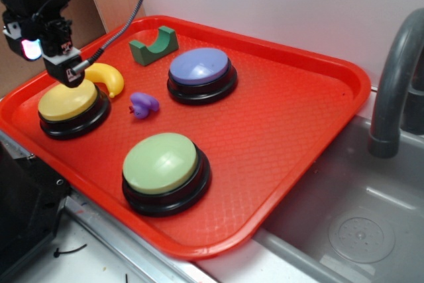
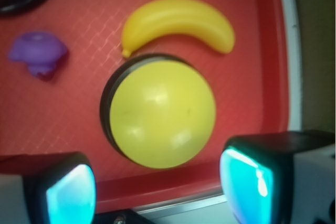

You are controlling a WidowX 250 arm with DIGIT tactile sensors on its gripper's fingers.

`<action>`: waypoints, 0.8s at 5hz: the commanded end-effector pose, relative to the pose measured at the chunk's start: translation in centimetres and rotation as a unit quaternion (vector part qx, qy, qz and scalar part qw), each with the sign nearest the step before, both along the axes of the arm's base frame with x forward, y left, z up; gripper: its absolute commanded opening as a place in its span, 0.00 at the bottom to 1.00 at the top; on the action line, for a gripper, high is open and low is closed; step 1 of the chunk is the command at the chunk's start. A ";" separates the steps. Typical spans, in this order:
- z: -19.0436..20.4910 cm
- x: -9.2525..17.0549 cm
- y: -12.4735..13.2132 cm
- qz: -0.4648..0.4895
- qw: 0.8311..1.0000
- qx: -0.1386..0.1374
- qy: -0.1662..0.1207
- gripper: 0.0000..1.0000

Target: Push the yellow button.

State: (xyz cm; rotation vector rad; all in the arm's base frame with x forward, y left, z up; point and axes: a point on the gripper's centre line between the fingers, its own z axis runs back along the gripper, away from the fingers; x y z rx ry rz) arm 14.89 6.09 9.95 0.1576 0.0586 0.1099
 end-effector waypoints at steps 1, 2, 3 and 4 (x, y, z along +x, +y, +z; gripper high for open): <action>2.3 1.2 0.5 0.007 1.000 0.008 -0.028 1.00; 2.7 1.3 0.7 0.009 1.000 0.005 -0.029 1.00; 2.9 1.7 0.6 0.011 1.000 0.003 -0.021 1.00; 3.8 2.2 0.2 0.015 1.000 0.009 -0.023 1.00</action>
